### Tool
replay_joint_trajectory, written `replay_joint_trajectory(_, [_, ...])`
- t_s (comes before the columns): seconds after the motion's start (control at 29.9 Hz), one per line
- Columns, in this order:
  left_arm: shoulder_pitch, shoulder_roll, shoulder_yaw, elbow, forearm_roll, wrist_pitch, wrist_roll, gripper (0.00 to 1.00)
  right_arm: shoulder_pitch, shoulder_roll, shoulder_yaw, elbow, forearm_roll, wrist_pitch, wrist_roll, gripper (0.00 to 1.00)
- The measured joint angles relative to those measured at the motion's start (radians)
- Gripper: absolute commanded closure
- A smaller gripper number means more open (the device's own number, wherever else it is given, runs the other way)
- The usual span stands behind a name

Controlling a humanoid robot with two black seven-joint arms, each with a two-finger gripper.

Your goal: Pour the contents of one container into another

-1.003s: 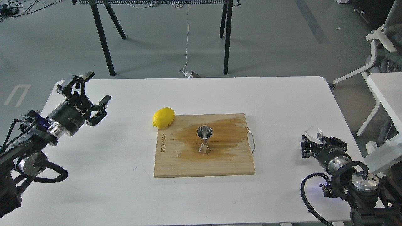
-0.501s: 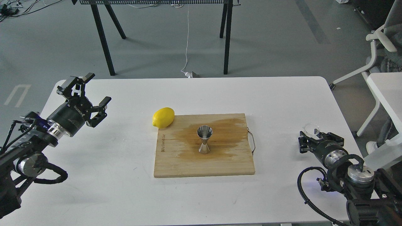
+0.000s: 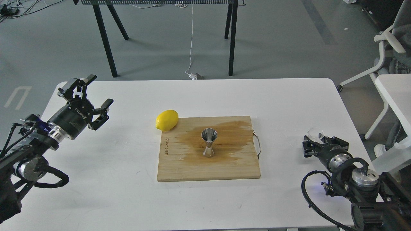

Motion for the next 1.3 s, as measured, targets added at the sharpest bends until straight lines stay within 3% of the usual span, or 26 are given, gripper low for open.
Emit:
replay_joint_trajectory(0.13, [0.0, 0.0, 0.0, 0.0, 0.0, 0.0, 0.0, 0.01, 0.0, 0.0, 0.0, 0.003, 0.0, 0.001, -0.001, 0.37])
replay_joint_trajectory(0.3, [0.0, 0.0, 0.0, 0.0, 0.0, 0.0, 0.0, 0.01, -0.001, 0.0, 0.0, 0.009, 0.0, 0.003, -0.002, 0.19])
replay_joint_trajectory(0.47, [0.0, 0.0, 0.0, 0.0, 0.0, 0.0, 0.0, 0.01, -0.001, 0.0, 0.0, 0.01, 0.0, 0.003, -0.002, 0.08])
replay_joint_trajectory(0.74, [0.0, 0.0, 0.0, 0.0, 0.0, 0.0, 0.0, 0.01, -0.001, 0.0, 0.0, 0.01, 0.0, 0.002, 0.001, 0.03])
replay_joint_trajectory(1.3, [0.0, 0.0, 0.0, 0.0, 0.0, 0.0, 0.0, 0.01, -0.001, 0.005, 0.0, 0.007, 0.0, -0.002, 0.002, 0.02])
